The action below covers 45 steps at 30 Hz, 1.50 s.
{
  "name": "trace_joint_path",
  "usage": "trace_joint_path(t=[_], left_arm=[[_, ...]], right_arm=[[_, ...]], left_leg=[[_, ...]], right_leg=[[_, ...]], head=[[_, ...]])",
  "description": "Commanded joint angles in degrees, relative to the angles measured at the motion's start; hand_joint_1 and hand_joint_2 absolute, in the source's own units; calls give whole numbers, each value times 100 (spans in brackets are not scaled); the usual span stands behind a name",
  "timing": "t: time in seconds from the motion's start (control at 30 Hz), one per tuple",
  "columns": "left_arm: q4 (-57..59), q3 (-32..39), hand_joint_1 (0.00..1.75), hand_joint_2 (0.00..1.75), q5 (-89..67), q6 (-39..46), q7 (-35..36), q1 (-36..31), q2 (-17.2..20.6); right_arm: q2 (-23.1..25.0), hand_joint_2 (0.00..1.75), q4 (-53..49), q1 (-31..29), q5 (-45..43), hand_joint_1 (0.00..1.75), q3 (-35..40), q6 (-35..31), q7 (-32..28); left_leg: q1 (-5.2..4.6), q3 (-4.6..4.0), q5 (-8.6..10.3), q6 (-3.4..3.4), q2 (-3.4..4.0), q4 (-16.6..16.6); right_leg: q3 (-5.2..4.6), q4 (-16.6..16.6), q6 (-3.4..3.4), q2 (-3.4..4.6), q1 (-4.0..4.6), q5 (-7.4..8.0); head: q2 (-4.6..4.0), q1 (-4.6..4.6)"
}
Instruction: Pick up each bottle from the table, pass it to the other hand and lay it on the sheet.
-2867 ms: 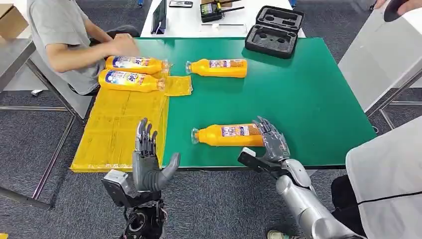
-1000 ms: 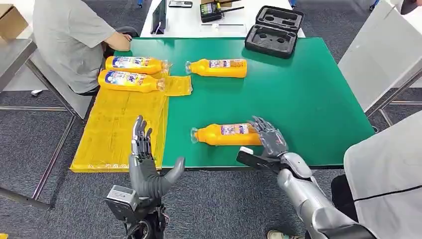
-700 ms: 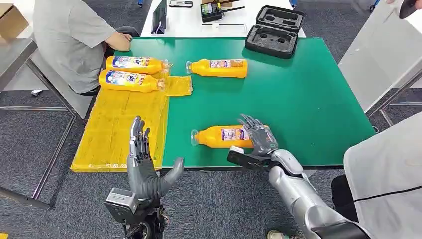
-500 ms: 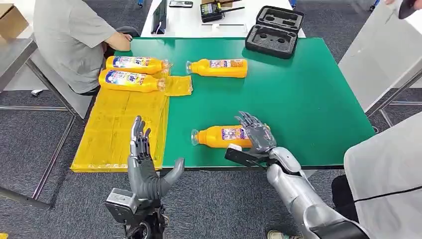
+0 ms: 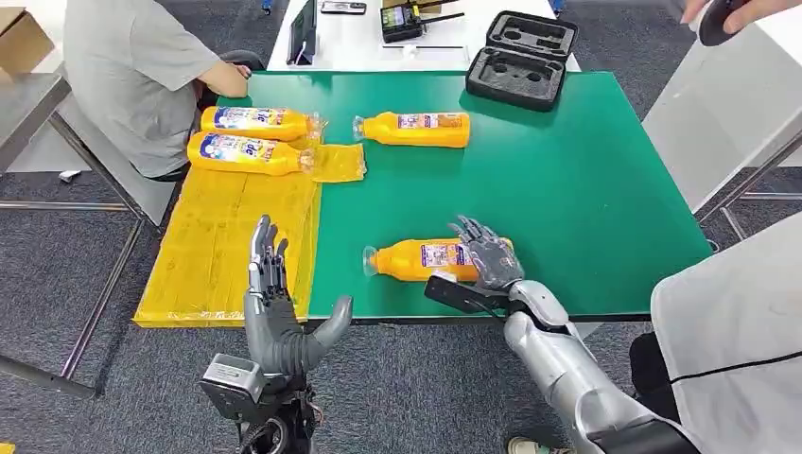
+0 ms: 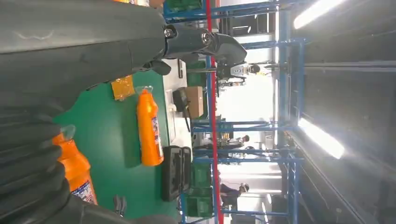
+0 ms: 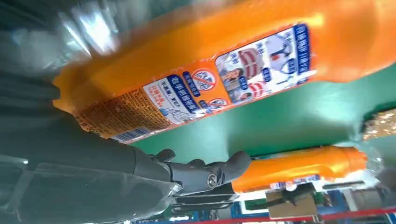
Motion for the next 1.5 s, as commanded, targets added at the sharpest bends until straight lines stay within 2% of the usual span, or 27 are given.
trace_joint_path(t=[0.03,0.17,0.37,0.4,0.5,0.6,0.63,0.67,0.7,1.0,1.13,1.27,1.37,1.5], left_arm=[[333,-168,0,175,17,-63,17,-238,109],[358,-166,0,175,14,-117,17,-268,97],[348,-165,0,175,16,-124,17,-269,100],[348,-165,0,175,16,-124,17,-269,100],[348,-165,0,175,16,-124,17,-269,100],[361,-177,0,175,19,-151,17,-294,94],[374,-181,0,175,29,-178,17,-309,87],[397,-185,0,175,34,-207,17,-335,73],[403,-181,0,175,43,-213,17,-343,69],[451,-157,0,175,64,-261,17,-360,53],[478,-148,0,175,68,-292,17,-365,44],[509,-125,0,175,68,-294,17,-388,43],[500,-126,0,175,53,-239,17,-391,59],[500,-126,0,175,53,-239,17,-391,59]], right_arm=[[-100,175,681,-495,22,0,165,141,212],[-177,175,932,-651,119,0,178,167,443],[-212,175,1031,-699,102,0,155,267,436],[-212,175,1031,-699,102,0,155,267,436],[-212,175,1031,-699,102,0,155,267,436],[-179,175,1166,-766,62,0,138,662,475],[-193,175,1163,-756,43,0,127,774,460],[-236,175,1201,-735,46,96,145,962,431],[-255,175,1219,-729,31,173,136,1033,425],[-320,175,1259,-675,-4,175,109,1309,463],[-343,175,1259,-639,-28,169,81,1355,491],[-341,175,1254,-573,-89,175,21,1365,471],[-267,175,1246,-522,-672,175,-440,1749,-25],[-267,175,1246,-522,-672,175,-440,1749,-25]], left_leg=[[6,19,-9,-12,2,1],[4,20,-9,-13,2,1],[15,42,-19,-24,3,5],[2,14,-5,-9,-2,-1],[7,24,-10,-13,0,0],[12,35,-17,-19,8,4],[3,13,-6,-9,2,1],[7,24,-11,-14,4,1],[3,15,-5,-11,0,-1],[6,35,-3,-11,-10,-5],[9,44,-4,-13,-11,-7],[10,49,-3,-12,-14,-4],[10,54,-2,-13,-15,-8],[9,54,-3,-11,-9,-6]], right_leg=[[21,-1,-12,1,6,-7],[20,0,-13,1,5,-8],[45,-2,-24,1,16,-16],[14,-2,-8,-3,3,-5],[26,-3,-13,-2,8,-9],[35,-2,-18,6,13,-13],[13,-1,-9,0,4,-5],[25,-1,-14,3,8,-9],[16,-2,-7,-1,3,-5],[36,-10,-10,-11,7,-6],[47,-14,-12,-13,10,-6],[52,-13,-13,-16,11,-6],[59,-17,-13,-17,12,-5],[57,-14,-11,-12,10,-5]], head=[[0,-2],[0,-2],[0,0],[0,-2],[0,-2],[0,0],[0,0],[0,0],[0,-2],[0,0],[0,0],[0,-2],[0,0],[0,2]])
